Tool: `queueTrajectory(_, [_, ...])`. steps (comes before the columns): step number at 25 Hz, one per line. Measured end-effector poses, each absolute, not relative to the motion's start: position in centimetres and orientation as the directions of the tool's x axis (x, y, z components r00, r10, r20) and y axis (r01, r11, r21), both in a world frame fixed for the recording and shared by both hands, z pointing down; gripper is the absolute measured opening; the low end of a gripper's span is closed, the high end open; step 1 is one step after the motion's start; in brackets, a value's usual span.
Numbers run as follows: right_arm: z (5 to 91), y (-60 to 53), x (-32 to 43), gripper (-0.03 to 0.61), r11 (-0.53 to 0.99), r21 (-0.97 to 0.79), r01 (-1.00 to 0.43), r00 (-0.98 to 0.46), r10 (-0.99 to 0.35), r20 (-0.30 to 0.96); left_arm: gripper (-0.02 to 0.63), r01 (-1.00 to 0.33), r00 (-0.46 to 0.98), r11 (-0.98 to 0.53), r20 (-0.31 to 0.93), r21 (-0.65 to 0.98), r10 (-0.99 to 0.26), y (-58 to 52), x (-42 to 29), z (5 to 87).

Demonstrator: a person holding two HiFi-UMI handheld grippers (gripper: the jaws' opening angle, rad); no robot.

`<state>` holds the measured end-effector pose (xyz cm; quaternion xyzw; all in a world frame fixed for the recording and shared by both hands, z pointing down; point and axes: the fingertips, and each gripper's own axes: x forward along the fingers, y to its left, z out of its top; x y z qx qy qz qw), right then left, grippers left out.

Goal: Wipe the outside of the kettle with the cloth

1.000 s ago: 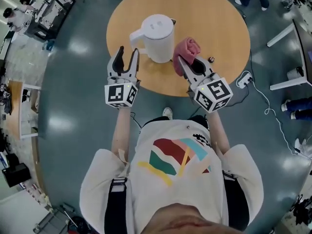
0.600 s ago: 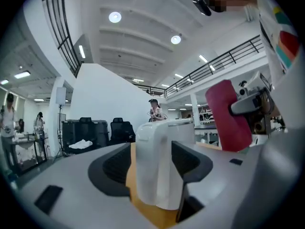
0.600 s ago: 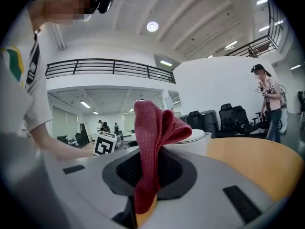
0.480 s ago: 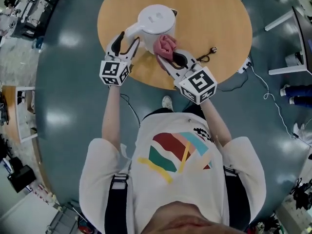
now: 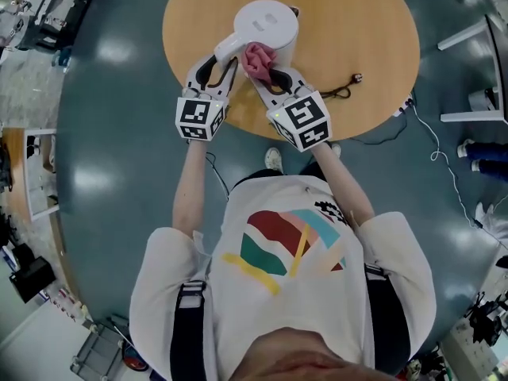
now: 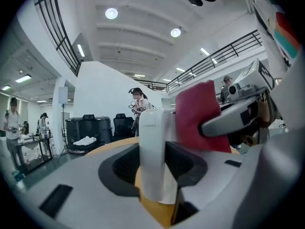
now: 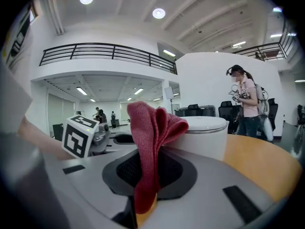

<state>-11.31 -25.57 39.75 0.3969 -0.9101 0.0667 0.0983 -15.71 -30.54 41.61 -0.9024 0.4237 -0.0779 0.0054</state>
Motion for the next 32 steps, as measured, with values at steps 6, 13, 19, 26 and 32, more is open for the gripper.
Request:
queueTrajectory(6, [40.5,-27.1,-11.5,0.048,0.642,-0.044,-0.765,-0.632,-0.736,0.244,0.199,-0.791,0.598,-0.609,0.13,-0.061,-0.791,-29.2,-15.1,41.9])
queueTrajectory(13, [40.7,-27.6,-11.6,0.048,0.638,-0.042,-0.769,-0.63,-0.743,0.225,0.198,-0.794,0.595,-0.605,0.127,-0.061,-0.794,-29.2,-15.0,42.2])
queueTrajectory(19, [41.0,-27.5,-10.7,0.048,0.663,-0.016,-0.749,-0.649,-0.728,0.219,0.198,-0.787,0.605,-0.614,0.122,-0.061,-0.787,-29.3,-15.0,42.4])
queueTrajectory(26, [41.4,-27.2,-8.1,0.047,0.667,-0.009,-0.745,-0.654,-0.727,0.208,0.198,-0.775,0.618,-0.628,0.126,-0.063,-0.776,-29.4,-15.0,42.4])
queueTrajectory(32, [41.7,-27.4,-5.1,0.048,0.675,-0.021,-0.738,-0.665,-0.722,0.189,0.198,-0.776,0.616,-0.627,0.137,-0.064,-0.776,-29.5,-14.5,42.4])
